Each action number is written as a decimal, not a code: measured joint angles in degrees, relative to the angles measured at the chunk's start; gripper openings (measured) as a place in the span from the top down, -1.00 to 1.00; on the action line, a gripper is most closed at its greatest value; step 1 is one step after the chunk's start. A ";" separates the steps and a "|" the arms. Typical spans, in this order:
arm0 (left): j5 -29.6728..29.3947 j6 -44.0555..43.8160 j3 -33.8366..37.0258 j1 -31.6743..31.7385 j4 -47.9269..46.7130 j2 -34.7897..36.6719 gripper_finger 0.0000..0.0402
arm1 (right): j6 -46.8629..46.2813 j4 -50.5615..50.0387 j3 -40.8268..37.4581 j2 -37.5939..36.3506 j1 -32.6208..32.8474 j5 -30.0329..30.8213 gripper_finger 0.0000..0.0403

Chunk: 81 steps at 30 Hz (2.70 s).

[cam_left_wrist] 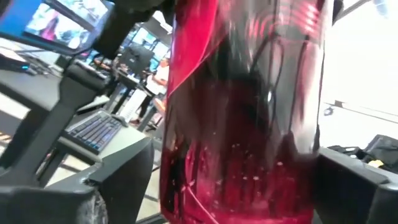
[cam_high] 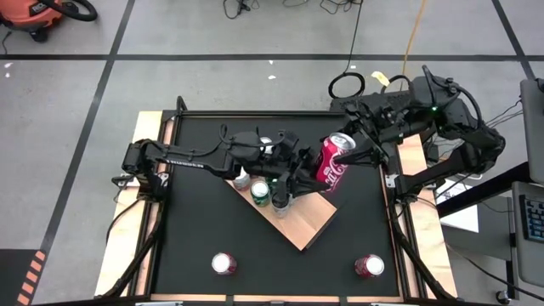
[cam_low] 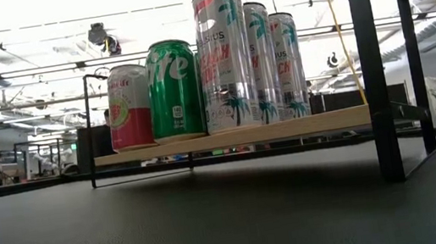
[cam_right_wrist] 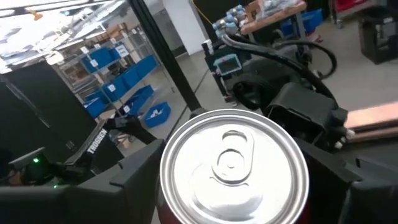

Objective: Place canned beverage on shelf
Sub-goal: Put the top red soda can on the shelf

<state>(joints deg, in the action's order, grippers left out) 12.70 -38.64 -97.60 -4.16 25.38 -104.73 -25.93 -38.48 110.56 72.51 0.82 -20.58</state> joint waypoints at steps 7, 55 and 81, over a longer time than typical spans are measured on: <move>-2.08 0.16 0.00 0.09 -1.91 0.02 -0.87 | -1.03 -4.10 0.00 -1.80 0.04 1.79 -0.34; -9.23 8.95 0.04 1.01 -18.41 7.28 -0.88 | -6.61 -6.53 0.05 -1.64 0.05 20.02 -0.35; 4.11 7.22 0.11 4.19 -19.34 6.78 -0.64 | -8.67 -2.01 0.09 2.26 0.04 19.77 -0.36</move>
<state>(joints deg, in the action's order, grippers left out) 16.81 -31.42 -97.49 0.03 6.04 -97.95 -34.60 -40.49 110.65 74.77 0.86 -0.81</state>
